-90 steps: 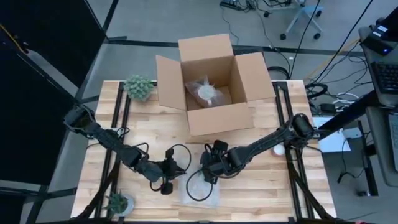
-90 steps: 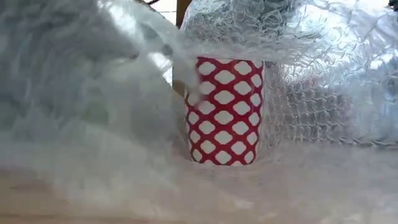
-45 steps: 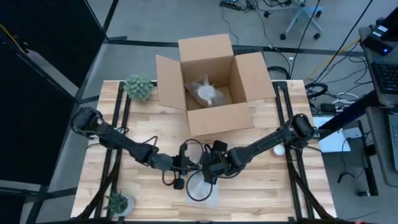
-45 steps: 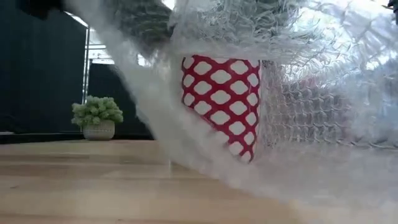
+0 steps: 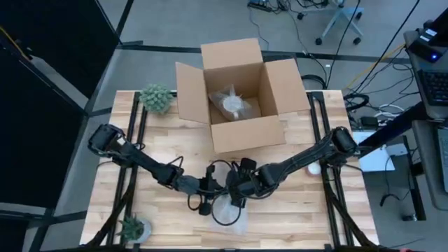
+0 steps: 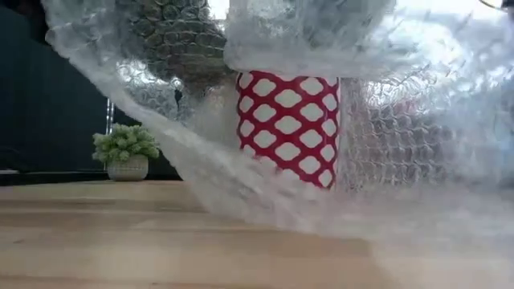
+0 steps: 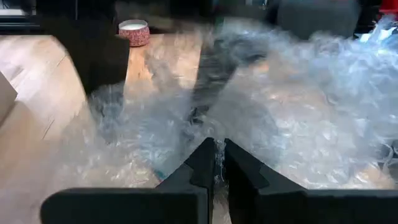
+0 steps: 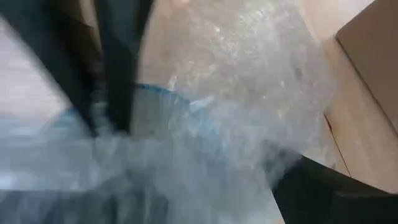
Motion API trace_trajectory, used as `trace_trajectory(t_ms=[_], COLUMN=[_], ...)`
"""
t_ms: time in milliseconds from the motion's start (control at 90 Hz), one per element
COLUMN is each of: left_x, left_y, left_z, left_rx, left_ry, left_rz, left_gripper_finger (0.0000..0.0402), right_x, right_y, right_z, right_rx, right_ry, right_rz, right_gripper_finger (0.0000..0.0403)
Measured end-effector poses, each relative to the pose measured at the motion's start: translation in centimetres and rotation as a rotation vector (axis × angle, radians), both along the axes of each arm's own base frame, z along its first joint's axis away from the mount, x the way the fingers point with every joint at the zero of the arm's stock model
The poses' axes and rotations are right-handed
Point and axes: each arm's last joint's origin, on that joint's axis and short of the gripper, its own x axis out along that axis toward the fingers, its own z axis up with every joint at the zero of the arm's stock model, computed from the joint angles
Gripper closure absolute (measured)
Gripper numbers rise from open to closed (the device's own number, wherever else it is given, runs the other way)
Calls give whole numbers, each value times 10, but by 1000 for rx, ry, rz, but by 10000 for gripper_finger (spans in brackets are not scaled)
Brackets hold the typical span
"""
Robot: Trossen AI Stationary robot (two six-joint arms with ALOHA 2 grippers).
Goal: Wrap mug
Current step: Wrap the red mug with bubble wrap
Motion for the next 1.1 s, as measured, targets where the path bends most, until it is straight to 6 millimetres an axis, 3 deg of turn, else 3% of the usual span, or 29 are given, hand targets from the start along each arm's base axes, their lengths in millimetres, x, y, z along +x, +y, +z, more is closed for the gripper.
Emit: trace_trajectory(t_ms=[378,500,600,733,867,1100], left_x=[0,0,0,0,0,7], left_y=[0,0,0,0,0,-4], left_z=[0,0,0,0,0,9], left_rx=[-8,-8,-8,-8,-8,-13], left_ry=[-18,-19,-20,-20,-21,-35], left_rz=[1,1,2,3,4,4], left_gripper_finger=[391,391,391,391,391,391], right_x=[-39,-37,-23,-6,-3,3], right_y=[-13,-13,-9,-2,2,4], right_z=[65,74,63,23,-12,-30], right_rx=[75,92,84,49,11,-14], right_ry=[-59,-153,-197,-90,50,91], right_rz=[7,-45,-67,-72,-110,-111], right_gripper_finger=[184,184,184,184,184,184])
